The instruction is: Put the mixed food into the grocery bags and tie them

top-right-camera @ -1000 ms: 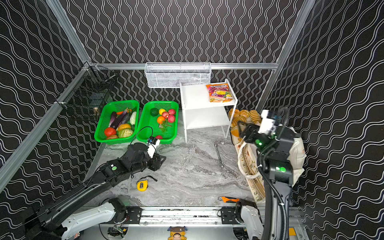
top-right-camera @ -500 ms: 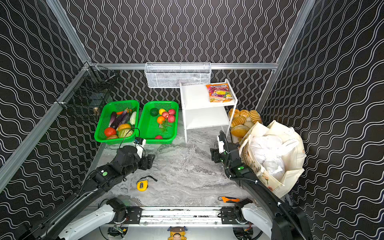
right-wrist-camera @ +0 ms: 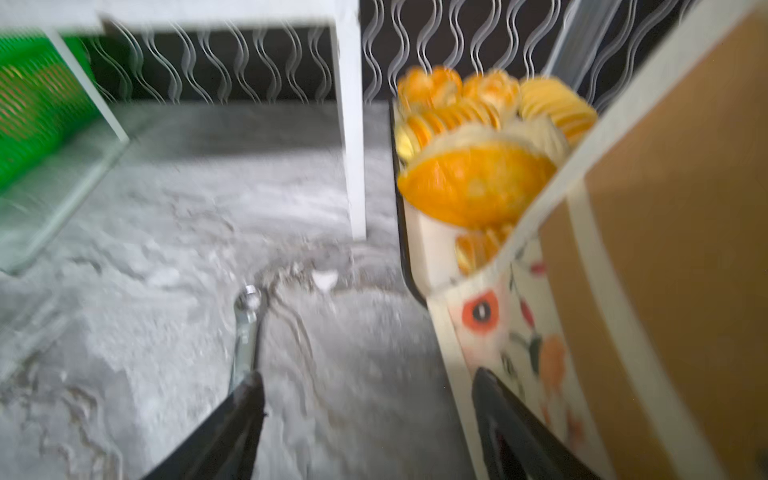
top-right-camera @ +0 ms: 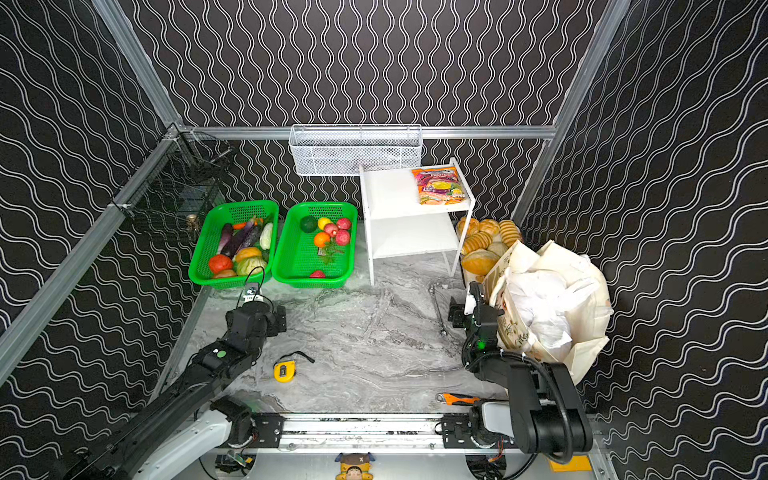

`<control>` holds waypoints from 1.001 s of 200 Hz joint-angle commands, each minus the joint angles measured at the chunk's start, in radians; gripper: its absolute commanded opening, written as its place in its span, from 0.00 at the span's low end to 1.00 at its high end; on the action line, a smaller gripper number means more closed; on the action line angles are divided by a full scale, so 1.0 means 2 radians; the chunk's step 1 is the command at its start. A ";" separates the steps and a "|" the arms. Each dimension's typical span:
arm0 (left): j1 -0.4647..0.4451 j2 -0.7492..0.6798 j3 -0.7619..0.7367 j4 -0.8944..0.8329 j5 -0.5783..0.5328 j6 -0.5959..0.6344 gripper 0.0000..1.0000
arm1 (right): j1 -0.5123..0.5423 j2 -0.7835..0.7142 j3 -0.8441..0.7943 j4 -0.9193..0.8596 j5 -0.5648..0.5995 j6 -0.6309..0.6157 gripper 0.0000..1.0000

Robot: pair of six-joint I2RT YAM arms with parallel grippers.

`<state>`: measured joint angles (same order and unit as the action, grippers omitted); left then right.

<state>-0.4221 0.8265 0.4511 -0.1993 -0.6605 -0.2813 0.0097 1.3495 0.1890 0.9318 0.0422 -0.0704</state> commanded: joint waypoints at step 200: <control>0.148 0.402 -0.092 0.696 0.248 0.195 0.99 | -0.016 0.097 0.030 0.143 0.053 0.034 1.00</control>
<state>-0.1379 1.5204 0.3054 0.9646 -0.2169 0.1303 -0.0212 1.5425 0.2474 1.1751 0.1215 -0.0109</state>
